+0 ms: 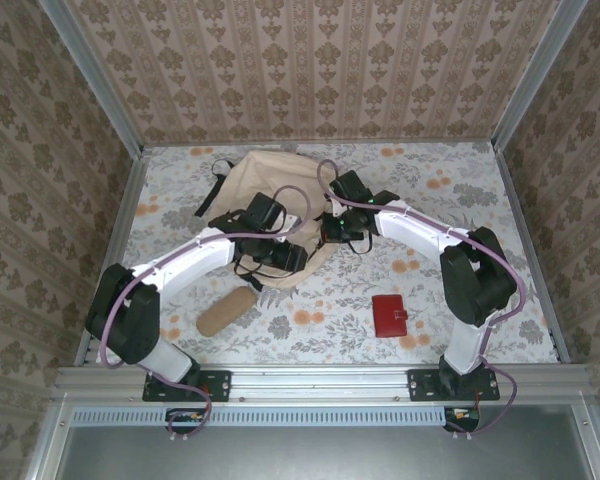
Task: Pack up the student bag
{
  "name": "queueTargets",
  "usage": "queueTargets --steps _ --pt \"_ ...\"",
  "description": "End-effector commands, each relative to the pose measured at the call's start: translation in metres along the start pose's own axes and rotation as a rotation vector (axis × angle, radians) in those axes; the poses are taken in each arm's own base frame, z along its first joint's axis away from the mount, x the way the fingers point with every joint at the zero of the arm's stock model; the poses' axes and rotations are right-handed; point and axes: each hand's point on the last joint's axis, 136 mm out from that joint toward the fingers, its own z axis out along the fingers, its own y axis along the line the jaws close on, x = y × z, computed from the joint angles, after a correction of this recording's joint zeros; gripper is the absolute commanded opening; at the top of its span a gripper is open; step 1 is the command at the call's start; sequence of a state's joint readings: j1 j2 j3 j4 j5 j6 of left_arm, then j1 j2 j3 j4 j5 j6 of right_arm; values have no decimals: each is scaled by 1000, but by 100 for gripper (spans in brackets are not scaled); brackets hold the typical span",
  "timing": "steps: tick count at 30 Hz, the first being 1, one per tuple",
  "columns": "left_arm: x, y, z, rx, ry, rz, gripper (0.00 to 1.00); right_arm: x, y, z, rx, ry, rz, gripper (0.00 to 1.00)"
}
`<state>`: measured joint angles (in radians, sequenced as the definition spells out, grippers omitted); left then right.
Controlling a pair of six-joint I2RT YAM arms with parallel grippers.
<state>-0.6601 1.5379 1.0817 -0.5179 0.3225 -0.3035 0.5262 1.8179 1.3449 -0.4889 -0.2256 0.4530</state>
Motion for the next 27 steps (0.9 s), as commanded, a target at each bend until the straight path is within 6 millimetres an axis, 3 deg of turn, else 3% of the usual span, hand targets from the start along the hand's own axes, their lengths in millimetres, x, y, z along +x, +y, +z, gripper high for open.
queueTargets --steps 1,9,13,19,27 --pt "-15 -8 8 84 -22 5 60 -7 13 -15 -68 -37 -26 0" --pt "-17 -15 33 124 10 30 62 -14 4 -16 -87 -53 25 0" --pt "-9 -6 46 81 42 43 59 -15 1 -16 -100 -54 49 0" --pt "4 6 53 20 75 73 37 -14 -9 -10 -74 -47 76 0" --pt "39 10 56 4 181 119 16 -22 -24 7 1 -42 91 0"
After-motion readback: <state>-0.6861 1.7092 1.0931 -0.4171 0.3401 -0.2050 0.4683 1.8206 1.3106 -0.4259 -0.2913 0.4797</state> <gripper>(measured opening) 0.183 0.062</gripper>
